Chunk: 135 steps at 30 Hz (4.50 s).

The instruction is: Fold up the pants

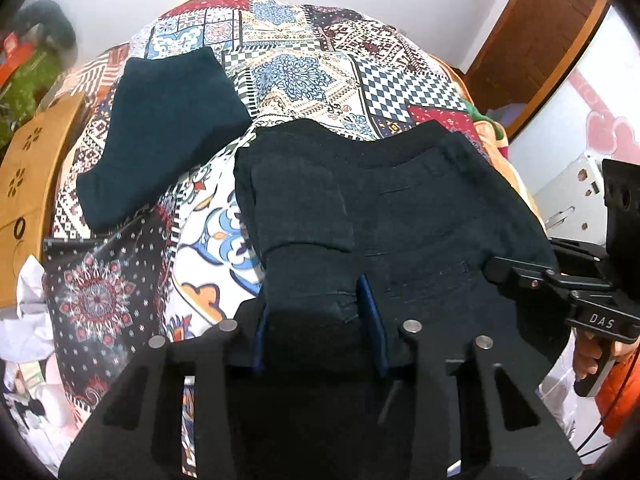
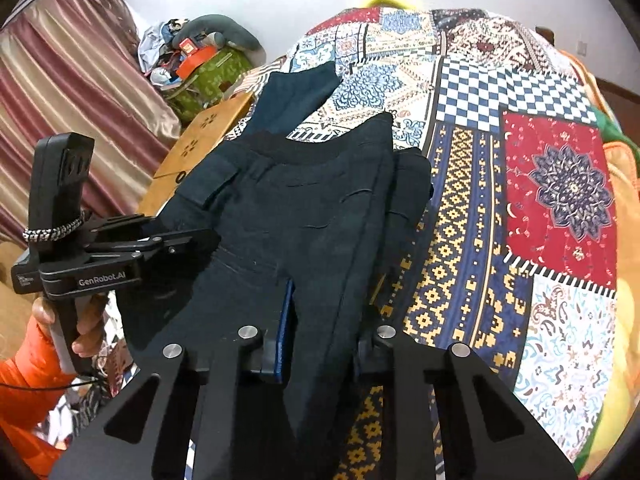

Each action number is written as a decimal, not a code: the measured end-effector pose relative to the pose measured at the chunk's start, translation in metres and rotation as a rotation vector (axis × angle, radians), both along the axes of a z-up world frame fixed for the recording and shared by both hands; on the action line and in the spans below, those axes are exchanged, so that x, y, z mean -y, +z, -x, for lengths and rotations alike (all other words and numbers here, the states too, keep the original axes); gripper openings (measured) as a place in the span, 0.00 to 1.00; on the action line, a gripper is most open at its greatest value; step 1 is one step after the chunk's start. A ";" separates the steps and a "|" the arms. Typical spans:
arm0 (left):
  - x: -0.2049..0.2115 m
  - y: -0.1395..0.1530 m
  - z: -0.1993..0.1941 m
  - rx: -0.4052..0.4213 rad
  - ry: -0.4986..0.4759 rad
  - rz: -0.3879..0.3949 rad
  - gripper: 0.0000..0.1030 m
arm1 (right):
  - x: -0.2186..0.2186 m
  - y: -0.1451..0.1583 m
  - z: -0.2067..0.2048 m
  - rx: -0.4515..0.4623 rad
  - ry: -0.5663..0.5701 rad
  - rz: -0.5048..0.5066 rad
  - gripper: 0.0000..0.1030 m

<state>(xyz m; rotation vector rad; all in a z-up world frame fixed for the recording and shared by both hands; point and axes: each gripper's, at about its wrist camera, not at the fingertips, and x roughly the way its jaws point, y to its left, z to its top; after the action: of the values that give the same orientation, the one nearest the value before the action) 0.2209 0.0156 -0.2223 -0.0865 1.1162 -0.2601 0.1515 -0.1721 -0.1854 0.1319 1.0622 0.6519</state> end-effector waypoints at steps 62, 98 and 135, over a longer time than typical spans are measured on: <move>-0.203 -0.079 -0.224 0.136 0.267 -0.150 0.38 | -0.200 -0.048 -0.263 0.104 0.143 0.160 0.28; -0.100 0.234 0.140 0.795 0.267 -0.135 0.58 | -0.101 0.224 0.046 0.721 0.069 -0.160 0.44; -0.081 0.212 0.197 0.899 0.349 -0.151 1.00 | -0.087 0.203 0.103 0.807 -0.085 -0.100 0.99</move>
<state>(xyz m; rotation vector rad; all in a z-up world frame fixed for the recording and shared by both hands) 0.0243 0.0968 -0.0105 -0.0214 0.2117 0.1056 0.0489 -0.0851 0.0172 -0.0061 0.2459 0.5997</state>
